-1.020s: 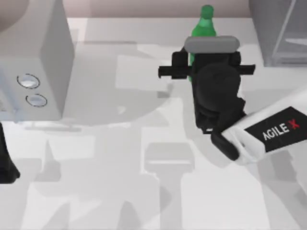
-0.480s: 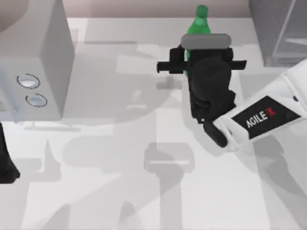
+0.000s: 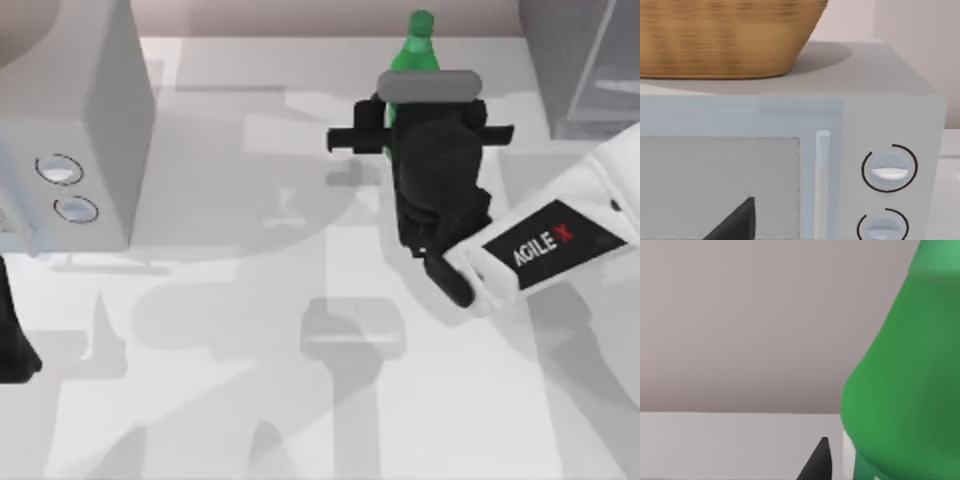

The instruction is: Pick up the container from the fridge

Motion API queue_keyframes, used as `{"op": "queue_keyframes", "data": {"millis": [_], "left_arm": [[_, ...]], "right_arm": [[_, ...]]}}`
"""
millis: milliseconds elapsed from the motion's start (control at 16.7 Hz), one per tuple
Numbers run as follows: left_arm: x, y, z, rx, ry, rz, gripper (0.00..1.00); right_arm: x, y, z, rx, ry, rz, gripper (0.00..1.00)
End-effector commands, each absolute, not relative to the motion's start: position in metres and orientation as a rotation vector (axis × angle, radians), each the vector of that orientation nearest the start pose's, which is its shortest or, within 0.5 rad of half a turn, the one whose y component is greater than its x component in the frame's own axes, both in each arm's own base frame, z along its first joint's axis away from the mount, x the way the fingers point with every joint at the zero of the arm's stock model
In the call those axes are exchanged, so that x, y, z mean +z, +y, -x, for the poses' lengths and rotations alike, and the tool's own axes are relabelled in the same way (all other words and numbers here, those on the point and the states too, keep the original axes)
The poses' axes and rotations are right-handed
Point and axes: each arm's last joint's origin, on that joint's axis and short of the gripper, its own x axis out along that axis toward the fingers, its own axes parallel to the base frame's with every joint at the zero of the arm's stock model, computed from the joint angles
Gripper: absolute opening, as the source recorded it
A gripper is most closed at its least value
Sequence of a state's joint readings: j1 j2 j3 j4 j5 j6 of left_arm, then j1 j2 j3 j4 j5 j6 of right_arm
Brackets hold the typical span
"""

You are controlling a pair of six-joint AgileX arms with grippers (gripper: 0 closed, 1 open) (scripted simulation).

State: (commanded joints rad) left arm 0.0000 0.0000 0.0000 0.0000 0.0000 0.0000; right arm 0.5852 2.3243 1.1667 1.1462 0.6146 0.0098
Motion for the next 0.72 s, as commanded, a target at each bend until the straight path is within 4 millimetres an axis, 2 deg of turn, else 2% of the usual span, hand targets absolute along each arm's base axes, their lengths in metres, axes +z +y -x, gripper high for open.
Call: {"op": "queue_keyframes", "data": {"millis": [360, 720], "left_arm": [[0.16, -0.0012, -0.1057, 0.0, 0.0, 0.0, 1.0], [0.16, -0.0012, -0.1057, 0.0, 0.0, 0.0, 1.0]], "right_arm": [[0.0905, 0.2391, -0.3848, -0.003, 0.003, 0.006, 0.98], [0.0905, 0.2391, -0.3848, -0.003, 0.003, 0.006, 1.0]]}}
